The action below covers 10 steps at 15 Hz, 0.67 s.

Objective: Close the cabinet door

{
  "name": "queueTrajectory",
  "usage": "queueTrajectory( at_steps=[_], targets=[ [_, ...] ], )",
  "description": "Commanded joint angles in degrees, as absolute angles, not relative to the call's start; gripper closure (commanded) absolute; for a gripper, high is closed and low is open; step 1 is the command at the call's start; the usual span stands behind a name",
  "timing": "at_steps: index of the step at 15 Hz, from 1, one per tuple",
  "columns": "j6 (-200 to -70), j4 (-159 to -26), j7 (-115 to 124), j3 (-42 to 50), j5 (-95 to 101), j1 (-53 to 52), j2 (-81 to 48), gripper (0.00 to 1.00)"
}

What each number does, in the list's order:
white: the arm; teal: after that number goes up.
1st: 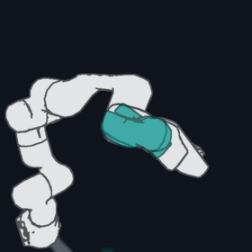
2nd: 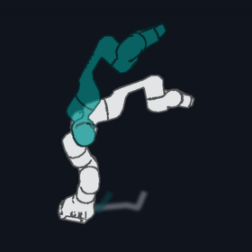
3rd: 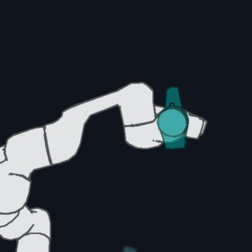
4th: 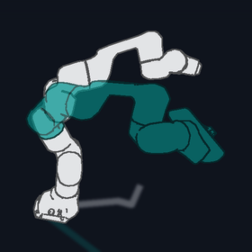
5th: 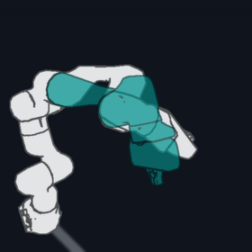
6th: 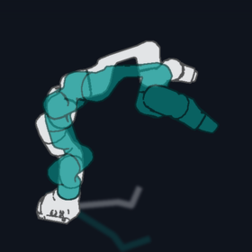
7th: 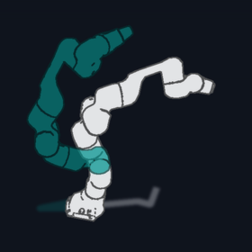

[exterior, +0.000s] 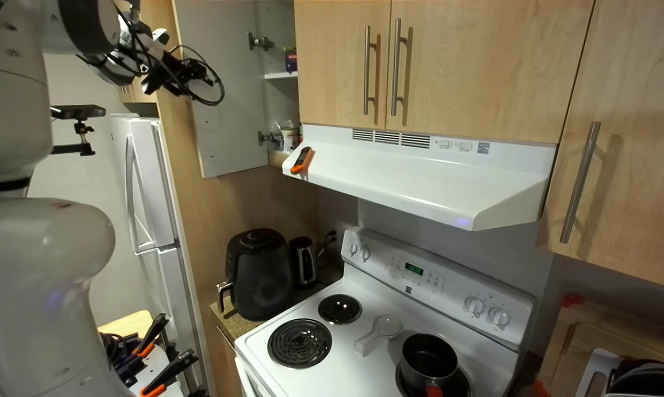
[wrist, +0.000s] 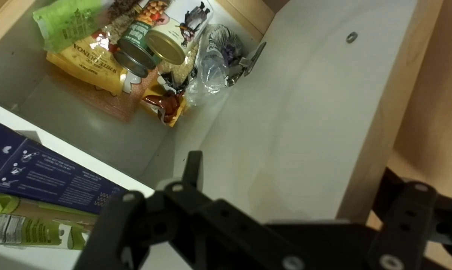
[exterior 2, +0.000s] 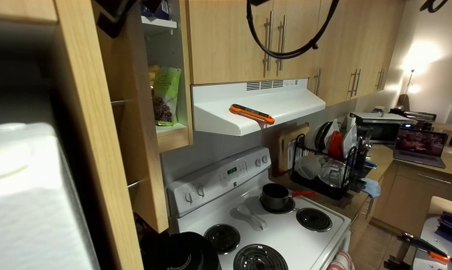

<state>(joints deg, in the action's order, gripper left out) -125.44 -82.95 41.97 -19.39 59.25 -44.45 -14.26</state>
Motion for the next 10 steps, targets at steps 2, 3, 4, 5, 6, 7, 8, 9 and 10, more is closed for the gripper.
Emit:
queueTrajectory(
  at_steps=[2,3,4,5,6,7,8,9,10],
  targets=[
    [-122.3,-86.9,44.26,-18.7,57.47,-43.67,-9.19,0.0],
    [-121.49,-87.9,44.82,-18.64,57.11,-43.44,-8.05,0.0],
    [-120.77,-89.03,45.59,-18.57,56.87,-43.16,-6.81,0.0],
    [-119.69,-90.19,46.48,-18.49,56.89,-42.93,-5.44,0.0],
    [-118.53,-91.21,47.3,-18.49,57.07,-42.71,-4.22,0.0],
    [-117.32,-92.35,48.19,-18.61,57.18,-42.38,-2.71,0.0],
    [-116.01,-93.59,48.91,-18.85,57.33,-41.97,-1.19,0.0],
    [-114.85,-95.13,49.51,-19.1,57.25,-41.41,0.58,0.0],
    [-113.79,-96.35,50.09,-19.41,57.1,-40.85,2.08,0.0]
  ],
)
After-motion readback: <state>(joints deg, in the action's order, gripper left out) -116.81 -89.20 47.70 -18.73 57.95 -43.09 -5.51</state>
